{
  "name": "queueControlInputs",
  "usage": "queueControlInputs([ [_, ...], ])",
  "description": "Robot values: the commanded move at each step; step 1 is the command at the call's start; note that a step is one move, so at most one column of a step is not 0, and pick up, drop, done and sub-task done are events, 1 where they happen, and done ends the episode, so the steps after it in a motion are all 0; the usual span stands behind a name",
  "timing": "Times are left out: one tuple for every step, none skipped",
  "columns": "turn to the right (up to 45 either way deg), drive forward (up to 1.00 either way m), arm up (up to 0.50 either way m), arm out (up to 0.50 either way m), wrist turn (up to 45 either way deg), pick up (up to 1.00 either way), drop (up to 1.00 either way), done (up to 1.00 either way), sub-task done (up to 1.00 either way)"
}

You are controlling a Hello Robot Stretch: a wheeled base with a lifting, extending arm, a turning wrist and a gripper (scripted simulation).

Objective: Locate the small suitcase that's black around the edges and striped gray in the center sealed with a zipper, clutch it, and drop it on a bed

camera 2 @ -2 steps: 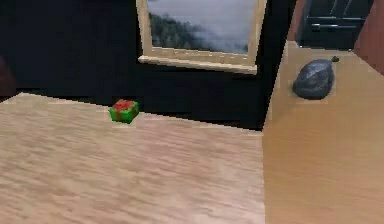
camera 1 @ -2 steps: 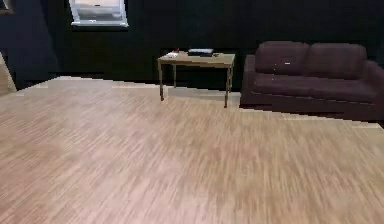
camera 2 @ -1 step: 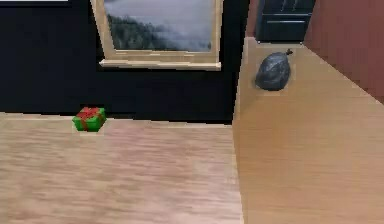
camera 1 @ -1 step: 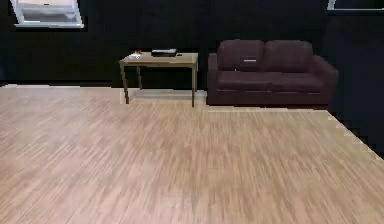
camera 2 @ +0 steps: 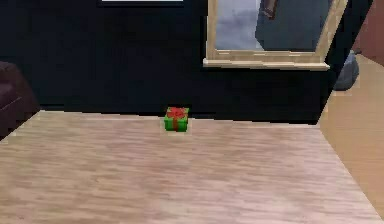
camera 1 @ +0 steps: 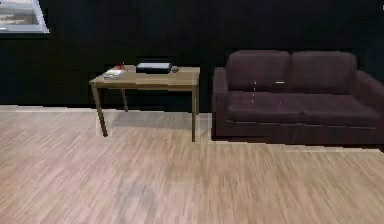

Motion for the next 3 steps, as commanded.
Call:
queueControlInputs([
  [0.0,1.0,0.0,0.0,0.0,0.0,0.0,0.0,0.0],
  [6.0,0.0,0.0,0.0,0.0,0.0,0.0,0.0,0.0],
  [0.0,0.5,0.0,0.0,0.0,0.0,0.0,0.0,0.0],
])
